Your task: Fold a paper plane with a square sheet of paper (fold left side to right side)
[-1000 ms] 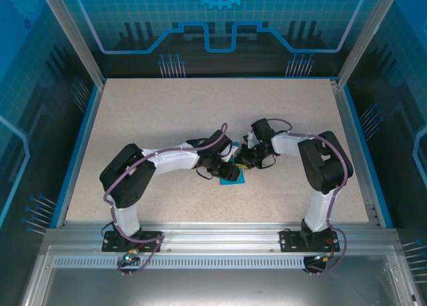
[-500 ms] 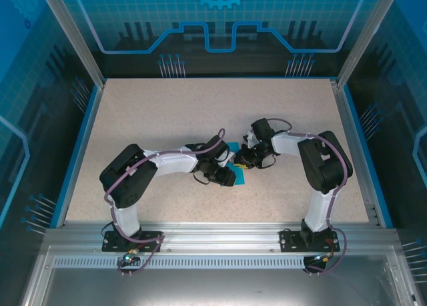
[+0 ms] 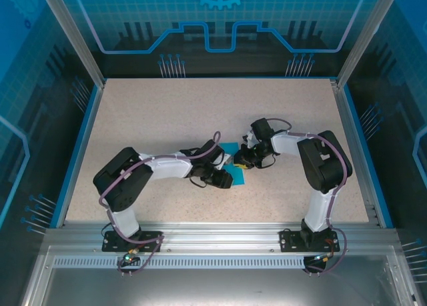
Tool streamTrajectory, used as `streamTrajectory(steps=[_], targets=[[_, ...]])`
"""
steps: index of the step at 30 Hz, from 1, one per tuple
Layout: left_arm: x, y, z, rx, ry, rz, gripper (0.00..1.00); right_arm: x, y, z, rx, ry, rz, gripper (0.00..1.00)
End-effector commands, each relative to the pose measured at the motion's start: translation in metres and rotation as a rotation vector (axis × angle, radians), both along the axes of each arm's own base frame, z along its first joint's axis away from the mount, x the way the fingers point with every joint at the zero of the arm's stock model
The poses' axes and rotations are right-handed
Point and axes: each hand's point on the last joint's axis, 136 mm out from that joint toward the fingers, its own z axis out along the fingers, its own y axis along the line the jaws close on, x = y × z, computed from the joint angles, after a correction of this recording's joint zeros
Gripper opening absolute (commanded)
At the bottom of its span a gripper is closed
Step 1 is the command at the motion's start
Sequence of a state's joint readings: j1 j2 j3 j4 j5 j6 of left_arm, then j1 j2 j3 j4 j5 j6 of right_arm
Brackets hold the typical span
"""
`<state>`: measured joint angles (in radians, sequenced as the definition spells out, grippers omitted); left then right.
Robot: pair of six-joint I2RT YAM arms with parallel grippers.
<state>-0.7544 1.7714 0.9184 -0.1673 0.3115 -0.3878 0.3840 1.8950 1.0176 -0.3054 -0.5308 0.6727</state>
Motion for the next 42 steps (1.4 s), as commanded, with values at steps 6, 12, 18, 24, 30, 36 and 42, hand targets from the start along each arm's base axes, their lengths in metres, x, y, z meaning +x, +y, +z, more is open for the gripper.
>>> streamTrajectory(steps=[6, 12, 18, 24, 30, 36, 42], targets=[[-0.046, 0.042, -0.021, 0.086, 0.149, 0.060, 0.37, -0.021, -0.017, -0.035, -0.116, 0.103, 0.000, 0.17], [-0.020, 0.033, 0.023, -0.010, 0.070, 0.090, 0.37, -0.021, -0.017, -0.034, -0.113, 0.100, 0.002, 0.17], [0.007, 0.006, 0.053, -0.109, 0.044, 0.059, 0.38, -0.020, -0.016, -0.032, -0.108, 0.096, 0.001, 0.17], [0.021, -0.010, 0.037, -0.121, 0.063, 0.062, 0.37, -0.021, -0.016, -0.033, -0.106, 0.098, 0.001, 0.17], [0.018, -0.006, 0.009, -0.067, 0.108, 0.071, 0.37, -0.018, -0.012, -0.028, -0.082, 0.078, 0.010, 0.17], [0.007, 0.013, -0.012, 0.011, 0.134, 0.094, 0.34, -0.008, -0.005, -0.006, -0.020, -0.008, 0.036, 0.18], [-0.003, 0.025, -0.023, 0.045, 0.152, 0.113, 0.29, -0.014, 0.000, 0.034, 0.056, -0.098, 0.086, 0.12]])
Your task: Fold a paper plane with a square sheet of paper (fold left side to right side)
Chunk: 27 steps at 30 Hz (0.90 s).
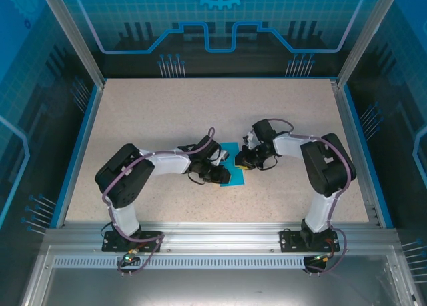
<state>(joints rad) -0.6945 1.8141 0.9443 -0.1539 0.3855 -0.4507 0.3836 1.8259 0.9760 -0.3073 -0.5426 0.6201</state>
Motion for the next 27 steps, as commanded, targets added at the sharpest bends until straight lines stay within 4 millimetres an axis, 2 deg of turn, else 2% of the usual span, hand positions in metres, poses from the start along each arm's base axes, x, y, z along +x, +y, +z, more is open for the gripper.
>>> streamTrajectory(steps=[1, 6, 15, 27], targets=[[-0.020, 0.025, -0.023, 0.099, 0.075, 0.030, 0.27, -0.009, 0.004, 0.024, 0.053, -0.041, 0.054, 0.11], [-0.022, 0.032, -0.027, 0.132, 0.075, 0.033, 0.25, -0.023, 0.015, 0.023, 0.087, -0.008, 0.090, 0.07], [-0.024, 0.037, -0.030, 0.156, 0.075, 0.036, 0.24, -0.031, 0.039, 0.009, 0.104, 0.045, 0.137, 0.07], [-0.023, 0.038, -0.031, 0.160, 0.069, 0.047, 0.23, -0.036, 0.043, -0.006, 0.075, 0.096, 0.142, 0.07]])
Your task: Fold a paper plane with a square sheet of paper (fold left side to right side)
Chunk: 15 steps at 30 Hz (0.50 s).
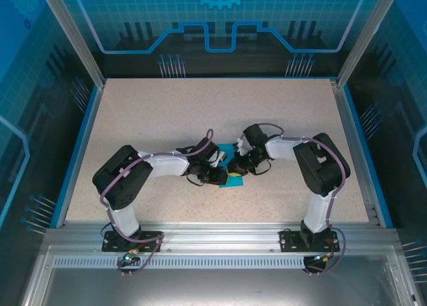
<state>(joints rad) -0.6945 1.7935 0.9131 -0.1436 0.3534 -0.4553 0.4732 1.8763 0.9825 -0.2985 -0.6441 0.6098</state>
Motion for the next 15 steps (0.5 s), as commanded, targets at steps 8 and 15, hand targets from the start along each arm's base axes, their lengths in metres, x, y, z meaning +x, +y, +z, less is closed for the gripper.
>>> streamTrajectory(steps=[8, 15], targets=[[-0.022, 0.032, -0.031, 0.145, 0.089, 0.035, 0.23, 0.000, -0.012, -0.024, -0.149, 0.030, -0.005, 0.08], [-0.024, 0.033, -0.034, 0.151, 0.095, 0.035, 0.23, 0.019, -0.032, -0.026, -0.212, -0.019, -0.024, 0.08]])
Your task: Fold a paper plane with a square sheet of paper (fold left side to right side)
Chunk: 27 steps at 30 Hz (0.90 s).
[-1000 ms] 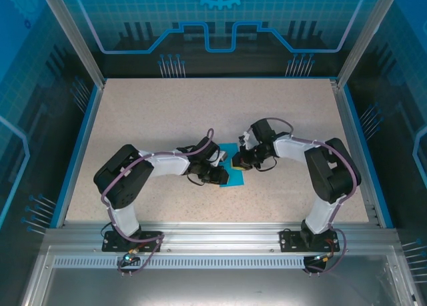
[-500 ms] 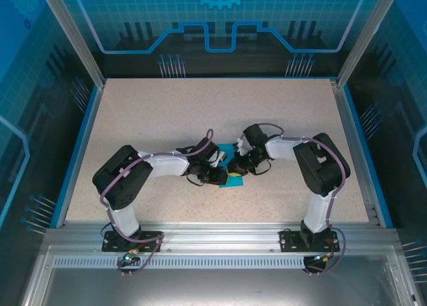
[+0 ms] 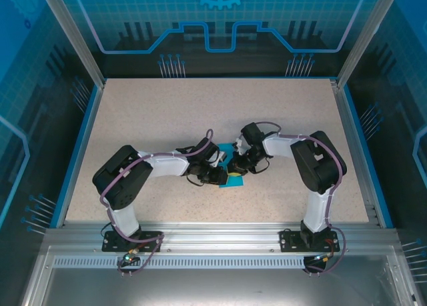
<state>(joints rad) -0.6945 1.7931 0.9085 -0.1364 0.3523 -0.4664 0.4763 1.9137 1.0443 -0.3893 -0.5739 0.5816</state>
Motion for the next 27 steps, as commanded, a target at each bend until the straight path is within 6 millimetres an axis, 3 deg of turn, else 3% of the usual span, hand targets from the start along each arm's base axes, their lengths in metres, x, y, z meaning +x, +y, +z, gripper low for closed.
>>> streamTrajectory(steps=[1, 10, 16, 19, 27], targets=[[-0.024, 0.033, -0.033, 0.153, 0.092, 0.025, 0.23, 0.017, -0.028, -0.017, -0.131, -0.035, -0.032, 0.08], [-0.024, 0.034, -0.034, 0.151, 0.090, 0.028, 0.23, 0.049, -0.050, -0.015, -0.162, -0.071, -0.069, 0.08], [-0.022, 0.032, -0.028, 0.139, 0.079, 0.028, 0.23, 0.052, -0.058, -0.019, -0.174, -0.060, -0.067, 0.08], [-0.016, 0.023, -0.015, 0.105, 0.060, 0.022, 0.24, 0.049, -0.055, -0.020, -0.154, -0.050, -0.068, 0.08], [0.013, -0.018, 0.047, -0.052, -0.024, -0.036, 0.26, 0.043, -0.052, -0.023, -0.142, -0.034, -0.066, 0.08]])
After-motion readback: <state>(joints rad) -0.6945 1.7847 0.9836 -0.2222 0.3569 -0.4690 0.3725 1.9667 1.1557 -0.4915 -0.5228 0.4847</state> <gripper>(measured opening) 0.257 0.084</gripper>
